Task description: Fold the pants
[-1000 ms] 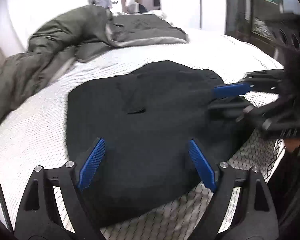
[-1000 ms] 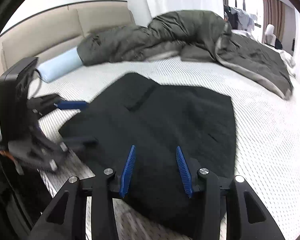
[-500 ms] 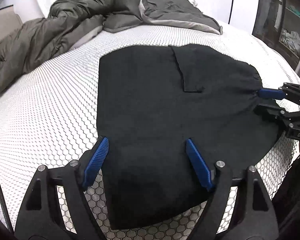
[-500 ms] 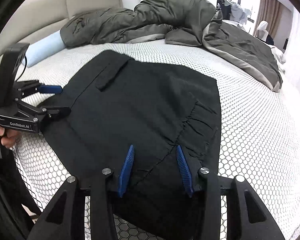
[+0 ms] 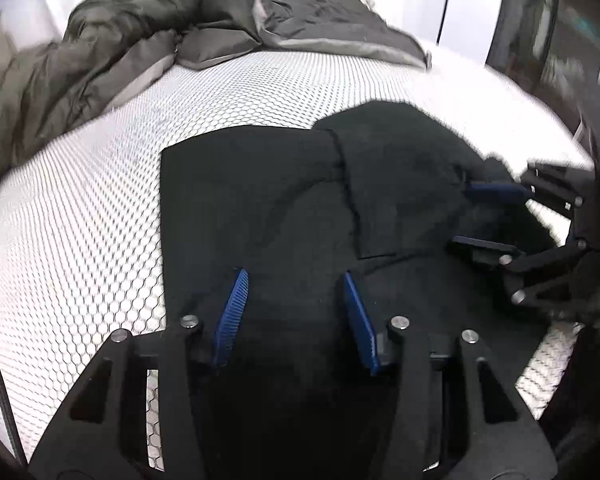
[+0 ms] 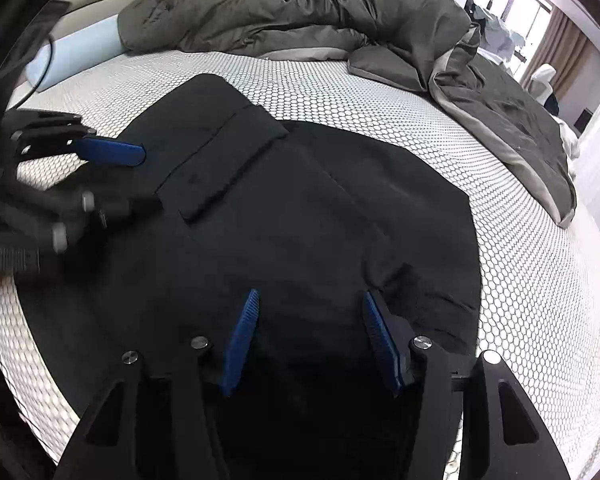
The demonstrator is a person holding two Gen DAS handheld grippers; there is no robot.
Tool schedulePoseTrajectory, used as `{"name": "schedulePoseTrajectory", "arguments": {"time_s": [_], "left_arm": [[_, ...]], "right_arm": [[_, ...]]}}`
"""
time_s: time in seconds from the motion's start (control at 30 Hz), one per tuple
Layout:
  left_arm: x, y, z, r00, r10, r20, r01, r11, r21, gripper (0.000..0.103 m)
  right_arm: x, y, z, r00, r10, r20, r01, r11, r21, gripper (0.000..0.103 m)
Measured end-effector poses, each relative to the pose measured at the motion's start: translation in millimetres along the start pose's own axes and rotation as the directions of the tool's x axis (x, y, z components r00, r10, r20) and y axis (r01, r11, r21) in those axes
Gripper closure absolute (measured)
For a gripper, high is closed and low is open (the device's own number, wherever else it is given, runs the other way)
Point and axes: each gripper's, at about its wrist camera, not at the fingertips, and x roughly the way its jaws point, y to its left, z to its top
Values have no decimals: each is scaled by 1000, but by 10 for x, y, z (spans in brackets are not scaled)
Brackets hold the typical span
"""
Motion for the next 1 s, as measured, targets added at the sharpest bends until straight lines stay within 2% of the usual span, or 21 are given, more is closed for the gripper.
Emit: {"name": "schedulePoseTrajectory", "arguments": {"time_s": [0.07,0.13,0.23,0.3,0.37,0.43,0.5,0.63,0.73,0.83,0.87,0.93,1.0], "left_arm": [[-37,132,-28,997,77,1,-77,996,-45,57],[9,185,-56,996,91,-8,-91,994,-55,57],[9,124,-70,991,132,-4,-132,991,-29,57],[-57,123,-48,989,150,-1,-150,988,-35,57],[-218,72,3,987,157,36,-155,987,-52,57],[-307,0,131,987,129,94,-127,992,-28,57],[-201,-77,278,988,128,81,-130,991,16,57],[211,-89,505,990,139,14,-139,990,38,57],[463,10,535,994,99,-40,-98,995,26,55],[449,134,513,998,56,-28,-56,998,-9,53],[444,159,501,998,60,-27,-60,998,-15,52],[456,213,485,998,62,-25,-63,997,-34,50],[455,232,475,997,80,-20,-80,996,-43,48]], "right_arm": [[-129,-129,-68,1000,25,19,-25,999,29,49],[-232,-197,-170,999,28,43,-30,999,41,49],[-219,-160,-235,999,-25,45,24,999,22,49],[-241,-147,-232,998,-31,45,30,999,26,49],[-357,-209,-170,997,28,77,-34,996,79,49],[-468,-291,-77,988,76,135,-95,986,136,49],[-471,-300,96,986,75,150,-98,984,151,49],[-100,-104,494,997,50,56,-54,996,76,49],[345,41,565,995,10,-100,-11,1000,-14,49],[312,-145,461,993,20,-113,-16,999,39,49],[272,-221,414,993,15,-116,-9,999,51,49],[139,-367,251,994,78,-82,-72,995,74,50],[85,-378,139,995,71,-67,-67,996,65,50]]}}
